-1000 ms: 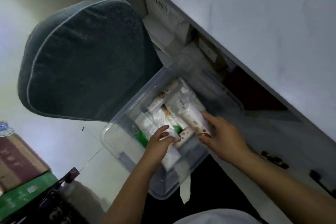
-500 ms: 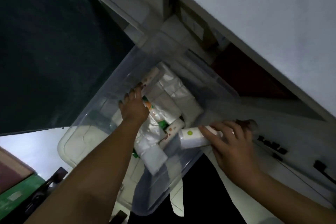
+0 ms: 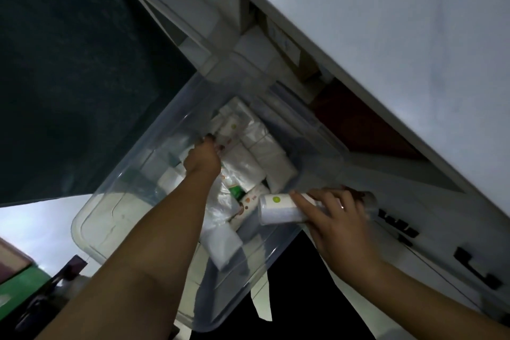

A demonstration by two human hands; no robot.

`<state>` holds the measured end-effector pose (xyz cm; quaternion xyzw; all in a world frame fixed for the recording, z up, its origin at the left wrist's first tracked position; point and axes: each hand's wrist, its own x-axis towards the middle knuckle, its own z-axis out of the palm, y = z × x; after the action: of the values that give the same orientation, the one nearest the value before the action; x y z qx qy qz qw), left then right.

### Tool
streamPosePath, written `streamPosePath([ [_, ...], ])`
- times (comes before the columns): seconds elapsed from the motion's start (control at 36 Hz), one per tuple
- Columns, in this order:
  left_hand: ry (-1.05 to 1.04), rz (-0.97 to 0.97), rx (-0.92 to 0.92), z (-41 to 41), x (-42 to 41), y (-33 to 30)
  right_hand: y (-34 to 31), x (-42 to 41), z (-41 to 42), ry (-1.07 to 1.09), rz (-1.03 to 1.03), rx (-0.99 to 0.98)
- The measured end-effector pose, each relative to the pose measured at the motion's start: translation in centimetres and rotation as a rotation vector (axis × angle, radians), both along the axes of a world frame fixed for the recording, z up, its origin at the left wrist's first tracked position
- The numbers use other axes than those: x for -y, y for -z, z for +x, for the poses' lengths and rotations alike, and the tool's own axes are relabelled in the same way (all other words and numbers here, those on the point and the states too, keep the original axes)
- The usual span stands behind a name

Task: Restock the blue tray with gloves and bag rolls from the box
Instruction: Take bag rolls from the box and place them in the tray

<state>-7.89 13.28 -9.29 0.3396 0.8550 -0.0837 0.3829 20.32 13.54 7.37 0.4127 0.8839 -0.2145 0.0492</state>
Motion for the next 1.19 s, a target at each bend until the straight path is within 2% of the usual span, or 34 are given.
streamPosePath([
  [0.06, -0.056, 0.017, 0.052, 0.3, 1.0, -1.6, 0.1, 0.0, 0.0, 0.0, -0.002, 0.004],
  [0.17, -0.235, 0.18, 0.25, 1.5, 4.0, -7.3, -0.5, -0.2, -0.3, 0.001, -0.026, 0.032],
  [0.36, -0.84, 0.337, 0.725, 3.9, 9.2, -17.9, -1.6, -0.8, -0.4, 0.021, -0.155, 0.055],
  [0.47, -1.004, 0.448, 0.792, 5.0, 12.2, -22.5, -2.0, -1.2, -0.3, 0.109, -0.304, -0.016],
  [0.67, -0.998, 0.614, 0.816, 7.7, 15.8, -28.3, -6.4, 0.1, -0.7, 0.236, -0.36, -0.329],
  [0.78, -0.904, 0.655, 0.844, 8.6, 17.5, -30.3, -9.9, 2.6, -0.4, 0.425, -0.461, -0.59],
  [0.92, -0.728, 0.724, 0.873, 9.3, 20.4, -32.5, -13.2, 8.2, 1.8, 0.574, -0.365, -0.688],
  [1.03, -0.634, 0.773, 0.903, 11.2, 24.0, -33.5, -16.3, 14.3, 4.8, 0.734, -0.387, -0.761],
  [1.19, -0.511, 0.729, 1.044, 17.4, 26.9, -34.5, -20.6, 22.2, 11.6, 0.97, -0.307, -0.866],
])
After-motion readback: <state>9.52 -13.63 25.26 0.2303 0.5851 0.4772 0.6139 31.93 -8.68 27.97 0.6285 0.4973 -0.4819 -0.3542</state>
